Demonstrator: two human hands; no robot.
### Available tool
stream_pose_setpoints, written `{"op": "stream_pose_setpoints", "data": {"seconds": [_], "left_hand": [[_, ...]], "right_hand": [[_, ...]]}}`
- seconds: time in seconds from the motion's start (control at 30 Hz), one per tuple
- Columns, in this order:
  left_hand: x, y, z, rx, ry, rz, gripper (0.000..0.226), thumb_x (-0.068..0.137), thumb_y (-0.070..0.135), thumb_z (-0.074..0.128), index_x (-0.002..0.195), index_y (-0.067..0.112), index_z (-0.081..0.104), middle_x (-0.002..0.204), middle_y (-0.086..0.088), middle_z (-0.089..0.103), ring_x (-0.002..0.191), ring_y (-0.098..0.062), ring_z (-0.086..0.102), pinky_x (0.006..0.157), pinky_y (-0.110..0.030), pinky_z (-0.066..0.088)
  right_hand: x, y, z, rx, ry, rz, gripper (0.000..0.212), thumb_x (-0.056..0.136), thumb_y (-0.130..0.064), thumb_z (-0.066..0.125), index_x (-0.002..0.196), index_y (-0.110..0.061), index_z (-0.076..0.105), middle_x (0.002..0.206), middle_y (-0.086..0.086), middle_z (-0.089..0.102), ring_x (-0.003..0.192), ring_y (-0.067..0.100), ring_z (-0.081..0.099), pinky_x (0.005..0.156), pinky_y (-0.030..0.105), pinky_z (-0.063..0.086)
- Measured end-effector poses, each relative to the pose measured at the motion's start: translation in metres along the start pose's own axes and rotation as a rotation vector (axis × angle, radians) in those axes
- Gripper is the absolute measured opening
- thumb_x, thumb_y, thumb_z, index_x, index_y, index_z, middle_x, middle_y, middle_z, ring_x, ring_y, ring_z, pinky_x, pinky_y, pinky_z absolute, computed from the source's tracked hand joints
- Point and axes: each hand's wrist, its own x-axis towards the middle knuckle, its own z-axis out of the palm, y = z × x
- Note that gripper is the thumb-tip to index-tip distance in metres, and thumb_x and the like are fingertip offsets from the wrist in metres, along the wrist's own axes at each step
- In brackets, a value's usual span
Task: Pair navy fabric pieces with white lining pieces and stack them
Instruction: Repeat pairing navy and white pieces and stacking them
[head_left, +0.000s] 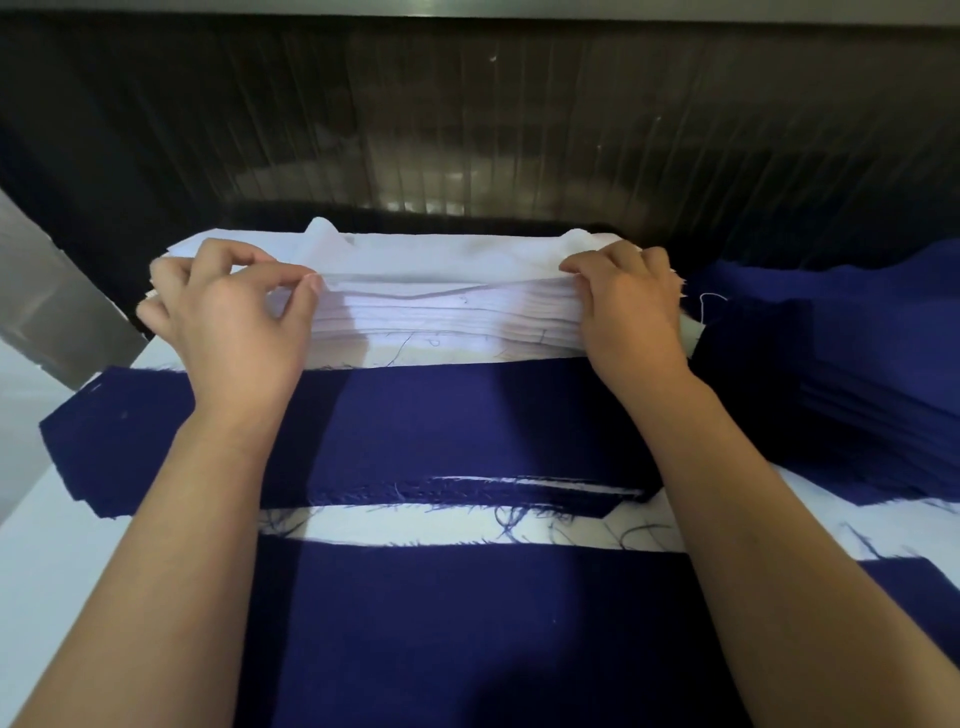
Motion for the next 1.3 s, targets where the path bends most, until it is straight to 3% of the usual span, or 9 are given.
{"op": "stream_pose_setpoints", "data": {"seconds": [0.33, 0.57, 0.63, 0.7, 0.77, 0.93, 1.07, 1.23, 1.3], "left_hand": [[-0.001, -0.003, 0.003, 0.004, 0.002, 0.065, 0.012, 0.088, 0.02, 0.065, 0.094, 0.016, 0.075, 0.108, -0.004, 0.061, 0.112, -0.033, 0.039, 0.085, -0.037, 0.022], [-0.001, -0.005, 0.005, 0.008, 0.024, 0.031, 0.014, 0.088, 0.017, 0.061, 0.098, 0.019, 0.072, 0.109, -0.007, 0.061, 0.107, -0.033, 0.042, 0.089, -0.042, 0.028], [0.0, -0.007, 0.004, -0.029, 0.049, 0.028, 0.02, 0.088, 0.013, 0.06, 0.104, 0.018, 0.071, 0.107, 0.002, 0.059, 0.105, -0.019, 0.047, 0.092, -0.042, 0.03], [0.0, -0.009, 0.003, -0.095, 0.053, 0.009, 0.022, 0.088, 0.011, 0.06, 0.105, 0.017, 0.072, 0.095, 0.019, 0.047, 0.092, 0.015, 0.044, 0.093, -0.04, 0.033], [-0.001, -0.009, 0.003, -0.151, 0.051, -0.02, 0.021, 0.088, 0.011, 0.06, 0.105, 0.015, 0.072, 0.089, 0.023, 0.036, 0.081, 0.03, 0.036, 0.082, -0.031, 0.037], [-0.002, -0.005, 0.001, -0.187, 0.044, -0.069, 0.023, 0.09, 0.01, 0.054, 0.105, 0.015, 0.071, 0.09, 0.024, 0.034, 0.079, 0.033, 0.034, 0.076, -0.024, 0.03], [-0.003, -0.002, 0.001, -0.24, 0.056, -0.085, 0.028, 0.093, 0.011, 0.047, 0.108, 0.015, 0.071, 0.091, 0.023, 0.037, 0.076, 0.03, 0.037, 0.076, -0.026, 0.035], [0.0, -0.004, 0.002, -0.245, 0.057, -0.095, 0.03, 0.093, 0.007, 0.047, 0.108, 0.015, 0.072, 0.091, 0.023, 0.04, 0.079, 0.031, 0.037, 0.076, -0.024, 0.039], [0.0, -0.006, 0.004, -0.239, 0.044, -0.097, 0.031, 0.092, 0.002, 0.047, 0.103, 0.013, 0.073, 0.091, 0.021, 0.042, 0.079, 0.03, 0.039, 0.07, -0.012, 0.037]], "right_hand": [[-0.002, -0.001, -0.007, 0.159, 0.135, 0.118, 0.013, 0.087, -0.01, 0.062, 0.097, -0.004, 0.069, 0.112, 0.007, 0.052, 0.101, 0.023, 0.048, 0.08, 0.031, 0.043], [0.003, -0.002, -0.014, 0.419, 0.105, 0.239, 0.017, 0.088, -0.026, 0.064, 0.1, -0.017, 0.071, 0.101, -0.008, 0.04, 0.078, 0.006, 0.044, 0.058, 0.008, 0.028], [0.004, -0.003, -0.015, 0.416, 0.127, 0.232, 0.018, 0.09, -0.025, 0.062, 0.103, -0.019, 0.071, 0.1, -0.007, 0.039, 0.076, 0.007, 0.043, 0.059, 0.009, 0.03], [0.004, -0.003, -0.015, 0.423, 0.145, 0.232, 0.017, 0.091, -0.021, 0.06, 0.104, -0.021, 0.071, 0.099, -0.007, 0.038, 0.075, 0.008, 0.044, 0.066, 0.016, 0.039], [0.004, -0.001, -0.015, 0.43, 0.173, 0.256, 0.017, 0.092, -0.018, 0.058, 0.102, -0.022, 0.071, 0.1, -0.009, 0.038, 0.077, 0.008, 0.046, 0.07, 0.021, 0.044], [0.001, -0.002, -0.015, 0.514, 0.299, 0.238, 0.018, 0.092, -0.012, 0.056, 0.101, -0.018, 0.07, 0.113, -0.008, 0.05, 0.093, 0.003, 0.048, 0.07, 0.008, 0.039], [0.003, -0.001, -0.012, 0.672, 0.298, 0.249, 0.022, 0.091, -0.002, 0.054, 0.1, -0.014, 0.07, 0.131, -0.006, 0.05, 0.108, 0.017, 0.058, 0.089, 0.034, 0.051], [0.004, -0.001, -0.009, 0.746, 0.264, 0.247, 0.025, 0.092, -0.001, 0.049, 0.093, -0.02, 0.064, 0.131, -0.005, 0.053, 0.112, 0.017, 0.058, 0.096, 0.039, 0.048], [0.004, -0.002, -0.009, 0.765, 0.25, 0.262, 0.025, 0.095, -0.004, 0.046, 0.09, -0.025, 0.059, 0.127, -0.009, 0.053, 0.105, 0.014, 0.061, 0.093, 0.037, 0.05]]}}
